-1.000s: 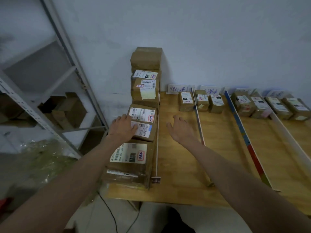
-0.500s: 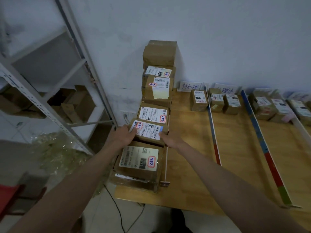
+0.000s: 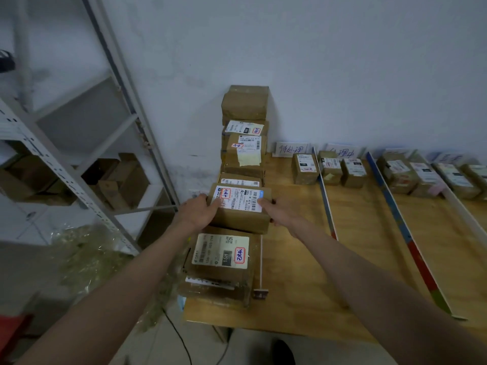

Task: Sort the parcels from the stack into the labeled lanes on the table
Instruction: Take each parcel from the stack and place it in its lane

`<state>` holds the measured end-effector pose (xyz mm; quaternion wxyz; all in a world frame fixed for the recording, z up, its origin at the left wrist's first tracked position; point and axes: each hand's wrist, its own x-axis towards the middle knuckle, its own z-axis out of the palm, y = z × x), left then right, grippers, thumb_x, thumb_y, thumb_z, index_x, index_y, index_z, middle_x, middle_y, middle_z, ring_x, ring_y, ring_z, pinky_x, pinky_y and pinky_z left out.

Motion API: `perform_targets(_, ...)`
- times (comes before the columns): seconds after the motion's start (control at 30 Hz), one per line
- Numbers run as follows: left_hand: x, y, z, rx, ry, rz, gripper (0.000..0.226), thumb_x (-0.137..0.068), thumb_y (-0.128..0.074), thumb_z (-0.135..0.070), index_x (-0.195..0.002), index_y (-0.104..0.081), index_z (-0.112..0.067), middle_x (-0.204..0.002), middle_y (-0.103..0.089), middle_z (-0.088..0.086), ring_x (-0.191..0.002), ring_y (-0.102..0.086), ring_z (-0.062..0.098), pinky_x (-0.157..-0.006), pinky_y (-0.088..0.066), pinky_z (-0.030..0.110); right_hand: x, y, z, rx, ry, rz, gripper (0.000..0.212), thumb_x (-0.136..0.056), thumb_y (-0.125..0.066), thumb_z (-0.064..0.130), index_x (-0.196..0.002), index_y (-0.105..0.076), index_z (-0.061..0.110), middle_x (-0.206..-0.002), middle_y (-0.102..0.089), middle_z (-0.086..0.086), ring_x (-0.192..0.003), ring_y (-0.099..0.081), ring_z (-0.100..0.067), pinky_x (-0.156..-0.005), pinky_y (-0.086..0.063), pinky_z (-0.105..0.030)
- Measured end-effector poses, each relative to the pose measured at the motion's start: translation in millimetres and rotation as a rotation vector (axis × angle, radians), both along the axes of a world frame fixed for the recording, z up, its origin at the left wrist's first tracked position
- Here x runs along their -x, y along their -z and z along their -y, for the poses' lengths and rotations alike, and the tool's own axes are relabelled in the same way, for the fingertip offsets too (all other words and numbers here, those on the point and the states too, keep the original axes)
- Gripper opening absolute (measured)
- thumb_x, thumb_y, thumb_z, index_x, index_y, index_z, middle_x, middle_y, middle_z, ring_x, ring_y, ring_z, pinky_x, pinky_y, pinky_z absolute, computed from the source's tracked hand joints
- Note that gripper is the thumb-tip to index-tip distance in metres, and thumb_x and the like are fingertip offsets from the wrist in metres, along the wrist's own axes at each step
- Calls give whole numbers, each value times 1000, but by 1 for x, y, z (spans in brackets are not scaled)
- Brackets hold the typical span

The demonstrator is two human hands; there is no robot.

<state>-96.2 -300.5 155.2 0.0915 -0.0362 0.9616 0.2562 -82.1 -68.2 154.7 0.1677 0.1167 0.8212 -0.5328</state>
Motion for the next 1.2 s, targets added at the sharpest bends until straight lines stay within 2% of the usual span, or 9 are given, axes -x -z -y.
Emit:
perform_targets(0.1,-3,-19,-9,-45,14,-45,49,-98,-41,-58,-119,-56,-17,-104,-63,-1,-89,-62,17,-78,-57,36,-7,-15,-7,85,58,-79,30,-95,-57,49,-105,-62,21,-110,-65,4,-94,-59,-9,-82,-48,-28)
perform_targets(0.23,-7,-46,-26,-162,55,-126,41,-100,-40,-56,-111,-55,-19,-110,-66,1,-88,-61,15,-66,-46,25,-9,-39,-21,137,206,-210,77,-81,-67,63,-139,-43,20,-131,-53,1,-116,-53,-20,-99,-48,-44)
perform_targets(0.3,-12,-59,-34,-257,92,-147,40,-101,-39,-53,-112,-56,-19,-107,-64,-1,-90,-61,14,-66,-44,23,-11,-54,-32,200,264,-267,75,-83,-71,55,-142,-42,20,-129,-52,2,-114,-52,-18,-96,-46,-39)
perform_targets(0.47,-16,-87,-48,-329,50,-237,46,-99,-37,-59,-109,-58,-20,-112,-67,0,-98,-65,21,-92,-53,44,-21,-85,-71,219,285,-327,76,-62,-83,49,-129,-60,21,-121,-64,2,-112,-59,-22,-98,-48,-44)
perform_targets(0.57,-15,-96,-58,-384,219,-48,55,-94,-41,-66,-126,-56,-24,-127,-61,-3,-114,-59,21,-102,-46,46,-29,-98,-91,185,168,-337,51,-66,-80,40,-113,-69,24,-103,-75,-3,-102,-69,-26,-96,-53,-46)
perform_targets(0.73,-27,-95,-84,-418,458,246,63,-78,-47,-82,-110,-70,-33,-108,-73,-11,-104,-66,13,-101,-48,39,-44,-119,-106,186,6,-358,16,-86,-68,19,-101,-72,15,-98,-75,-12,-89,-72,-24,-86,-55,-42)
perform_targets(0.87,-34,-88,-102,-496,488,290,61,-83,-48,-75,-111,-72,-27,-103,-76,-5,-100,-70,18,-94,-56,37,-46,-111,-115,159,77,-389,36,-85,-71,29,-119,-65,18,-107,-72,-12,-99,-70,-28,-97,-54,-49)
perform_targets(0.97,-35,-78,-114,-574,439,280,64,-79,-50,-79,-109,-73,-27,-99,-76,-4,-95,-72,18,-90,-58,38,-53,-99,-109,140,308,-398,69,-87,-70,42,-144,-41,19,-125,-61,-7,-106,-62,-20,-89,-51,-36)
perform_targets(1.2,-53,-49,-152,-586,282,273,59,-88,-43,-75,-103,-71,-26,-100,-74,6,-93,-71,24,-90,-57,40,-88,-40,-107,126,392,-12,63,-89,-53,66,-121,-58,12,-112,-69,-6,-101,-64,-27,-95,-51,-51)
